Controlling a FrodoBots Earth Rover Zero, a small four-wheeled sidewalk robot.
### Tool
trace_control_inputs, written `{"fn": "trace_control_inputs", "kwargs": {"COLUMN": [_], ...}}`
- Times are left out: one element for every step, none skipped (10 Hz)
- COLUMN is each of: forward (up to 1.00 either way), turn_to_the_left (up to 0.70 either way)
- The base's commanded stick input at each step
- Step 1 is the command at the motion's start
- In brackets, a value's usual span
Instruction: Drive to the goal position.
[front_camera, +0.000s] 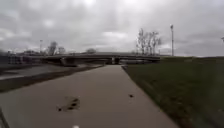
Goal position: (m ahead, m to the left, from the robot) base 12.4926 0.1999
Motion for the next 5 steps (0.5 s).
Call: {"fn": "trace_control_inputs", "kwargs": {"forward": [1.00,1.00,1.00,1.00,1.00], "turn_to_the_left": [0.00,0.00,0.00,0.00,0.00]}}
